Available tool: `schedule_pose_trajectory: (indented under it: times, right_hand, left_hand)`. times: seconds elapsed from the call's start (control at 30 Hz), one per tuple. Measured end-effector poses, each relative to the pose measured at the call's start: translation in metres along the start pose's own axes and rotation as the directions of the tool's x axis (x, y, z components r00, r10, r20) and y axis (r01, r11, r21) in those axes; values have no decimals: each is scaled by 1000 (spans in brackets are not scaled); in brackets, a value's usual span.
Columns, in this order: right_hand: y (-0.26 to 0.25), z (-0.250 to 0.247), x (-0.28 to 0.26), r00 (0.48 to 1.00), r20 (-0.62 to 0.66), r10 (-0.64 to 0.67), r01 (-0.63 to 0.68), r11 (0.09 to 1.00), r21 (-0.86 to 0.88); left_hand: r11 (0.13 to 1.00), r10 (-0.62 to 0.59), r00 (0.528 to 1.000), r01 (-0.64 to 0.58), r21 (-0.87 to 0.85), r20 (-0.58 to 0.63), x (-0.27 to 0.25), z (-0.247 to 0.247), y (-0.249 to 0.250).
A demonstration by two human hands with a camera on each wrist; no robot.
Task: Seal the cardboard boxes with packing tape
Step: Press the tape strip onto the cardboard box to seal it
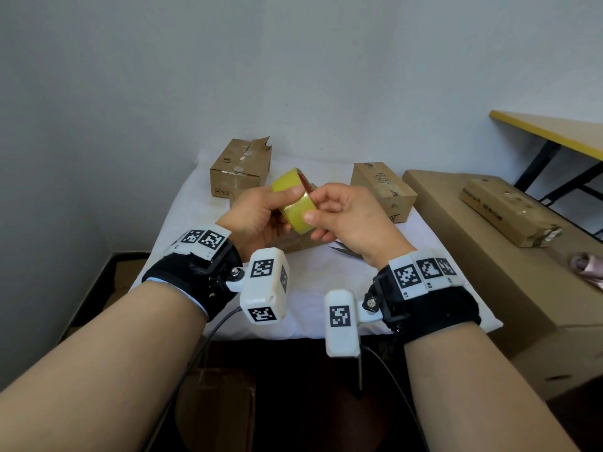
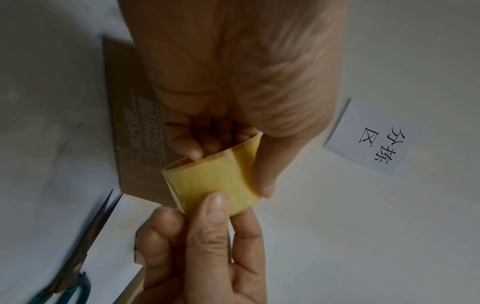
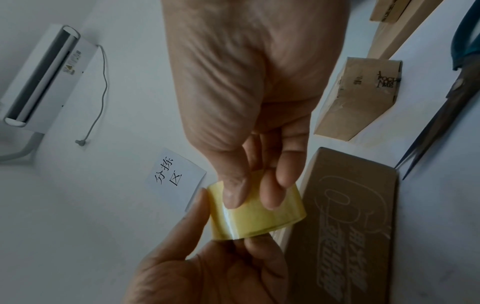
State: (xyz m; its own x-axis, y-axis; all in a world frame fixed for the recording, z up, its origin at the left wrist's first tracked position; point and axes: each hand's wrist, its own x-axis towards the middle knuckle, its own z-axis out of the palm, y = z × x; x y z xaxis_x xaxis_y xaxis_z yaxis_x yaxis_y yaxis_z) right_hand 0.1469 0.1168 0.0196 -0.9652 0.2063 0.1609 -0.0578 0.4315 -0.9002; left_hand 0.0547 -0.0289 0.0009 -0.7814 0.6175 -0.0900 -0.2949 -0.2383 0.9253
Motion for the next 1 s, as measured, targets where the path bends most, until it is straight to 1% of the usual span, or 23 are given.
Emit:
schedule_pose_trajectory:
  times: [0.1,0.27,0.33,0.43,0.5,0.83,1.0]
  right_hand:
    - [2,-2,1,1000,-3,-1,1,1000,-3]
    - [2,-2,1,1000,-10,-16,15,1000,-5]
    - [1,-2,2,1000,-14,-22,22,1000,-7]
    - [0,0,2,1000,-12,-17,17,1000,-10]
    - [-1,0,3,1000,-8,-10,10,1000,-9]
    - [-1,-2,0,1000,5,0,0,1000,17]
    - [-5,2,-1,998,2,61,-60,993,104]
  left_hand:
    - [1000,17,999,-18,19,48,-1,0,0]
    - [998,42,996,-45,35,74,0,-2,-1]
    - [999,43,997,-44,26,59,0,-3,-2]
    - [1000,24,1000,-24,-9,3,1,-3,-2]
    - [1000,16,1000,-16,-3,-4,2,-4,-1]
    - [999,49,996,-49,-7,68,2,-5,-1]
    - [997,77,991,-77,-10,111,1,-4,-3]
